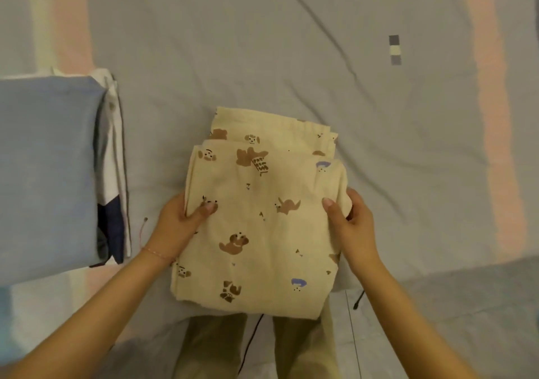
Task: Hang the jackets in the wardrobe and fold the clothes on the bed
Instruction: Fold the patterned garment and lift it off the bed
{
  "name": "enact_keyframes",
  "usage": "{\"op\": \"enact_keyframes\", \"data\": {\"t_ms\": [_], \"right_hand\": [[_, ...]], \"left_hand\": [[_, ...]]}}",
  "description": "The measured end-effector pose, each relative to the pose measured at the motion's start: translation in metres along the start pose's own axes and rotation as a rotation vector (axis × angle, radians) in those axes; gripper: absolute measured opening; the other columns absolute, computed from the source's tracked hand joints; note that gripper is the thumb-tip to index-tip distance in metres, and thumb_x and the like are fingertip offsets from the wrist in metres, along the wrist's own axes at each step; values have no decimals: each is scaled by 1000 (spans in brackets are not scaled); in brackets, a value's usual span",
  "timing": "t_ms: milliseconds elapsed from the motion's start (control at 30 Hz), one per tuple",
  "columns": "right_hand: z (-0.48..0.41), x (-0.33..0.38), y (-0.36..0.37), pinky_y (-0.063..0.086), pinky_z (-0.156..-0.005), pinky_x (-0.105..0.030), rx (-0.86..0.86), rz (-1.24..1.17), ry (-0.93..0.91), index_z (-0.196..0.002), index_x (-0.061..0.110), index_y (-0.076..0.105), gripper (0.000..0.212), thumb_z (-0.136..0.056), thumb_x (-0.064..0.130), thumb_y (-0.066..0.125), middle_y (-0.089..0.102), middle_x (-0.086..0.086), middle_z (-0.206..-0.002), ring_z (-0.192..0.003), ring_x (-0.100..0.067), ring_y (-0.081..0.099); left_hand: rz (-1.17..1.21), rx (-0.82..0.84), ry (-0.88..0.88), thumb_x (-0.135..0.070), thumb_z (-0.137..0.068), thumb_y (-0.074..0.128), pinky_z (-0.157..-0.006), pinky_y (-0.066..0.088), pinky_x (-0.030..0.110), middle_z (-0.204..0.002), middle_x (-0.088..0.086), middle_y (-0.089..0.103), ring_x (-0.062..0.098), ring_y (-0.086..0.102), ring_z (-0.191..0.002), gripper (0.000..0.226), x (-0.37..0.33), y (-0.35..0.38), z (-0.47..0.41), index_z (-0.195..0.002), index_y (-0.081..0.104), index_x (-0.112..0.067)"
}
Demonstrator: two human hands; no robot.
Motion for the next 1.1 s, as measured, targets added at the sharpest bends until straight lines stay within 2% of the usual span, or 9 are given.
{"op": "enact_keyframes", "data": {"t_ms": [133, 200, 333, 433, 533, 700, 833, 1000, 1100], "right_hand": [[-28, 26, -7, 39, -56, -16, -195, 48, -119, -83, 11, 60, 20, -95, 27, 56, 57, 4, -71, -61, -1, 49], [-51, 15, 0, 32, -52, -20, -245, 70, -32, -62, 13, 44, 39, -97, 31, 51, 42, 5, -58, -52, -2, 36], [-78, -24, 18, 36, -58, -26, -228, -55, 243, -63, 15, 38, 44, -97, 43, 46, 43, 3, -59, -56, -10, 39], [-71, -28, 22, 46, -72, -27, -229, -97, 238, -87, 20, 53, 31, -94, 50, 45, 61, 8, -83, -77, -8, 58], [-50, -25, 24, 47, -82, -24, -156, -101, 174, -115, 24, 42, 28, -94, 39, 53, 55, 15, -105, -96, 0, 56], [-48, -7, 14, 40, -66, -8, -140, 10, -72, -101, 14, 39, 8, -99, 13, 46, 49, 13, -87, -69, 15, 49], [-58, -14, 19, 39, -63, -12, -196, 42, -69, -98, 13, 38, 7, -99, 15, 45, 47, 11, -81, -66, 11, 47], [-52, -31, 30, 46, -84, -26, -388, -56, 37, -111, 26, 47, 25, -92, 41, 53, 57, 5, -110, -100, -10, 56], [-35, -29, 38, 44, -87, -26, -198, -48, 166, -134, 20, 38, 59, -86, 47, 62, 52, 10, -121, -108, -9, 53]], "left_hand": [[21, -105, 139, -14, -90, 58, -68, 47, 5, -94, -19, 61, -11, 61, -81, 18, -28, 2, -23, -96, 57, -31], [-22, -105, 112, -18, -91, 58, -68, 48, 8, -93, -12, 62, 2, 62, -85, 9, -22, 12, -45, -99, 59, -21], [-72, -146, 59, -24, -93, 55, -76, 45, 25, -102, -4, 59, 16, 57, -93, 14, -5, 29, -67, -105, 48, -22], [-52, -135, 103, -27, -99, 41, -75, 45, 22, -96, -13, 52, 2, 54, -86, 14, 2, 27, -60, -107, 36, -17], [14, -45, 102, -18, -100, 39, -74, 45, 9, -101, -12, 51, -15, 53, -83, 12, 11, 23, -47, -110, 36, -15], [-24, -19, 187, -12, -96, 48, -70, 44, 4, -97, -11, 53, -17, 53, -80, 18, -5, 16, -49, -97, 41, -29], [-103, -178, 205, -6, -94, 49, -66, 40, 3, -90, -11, 52, -18, 52, -75, 11, -3, 20, -57, -101, 45, -13], [-312, -499, 36, -33, -85, 65, -86, 37, 27, -120, 11, 48, 22, 45, -110, 43, 18, 25, -56, -116, 49, -7], [-205, -407, -62, -44, -79, 69, -90, 40, 30, -122, 5, 47, 23, 47, -113, 60, 22, 28, -49, -122, 43, -11]]}}
Point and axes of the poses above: each hand's wrist, its own z-axis away from the middle knuckle, its own y-axis out of the palm, x = y × z, the point moved 4 cm from there along -z, towards the middle knuckle
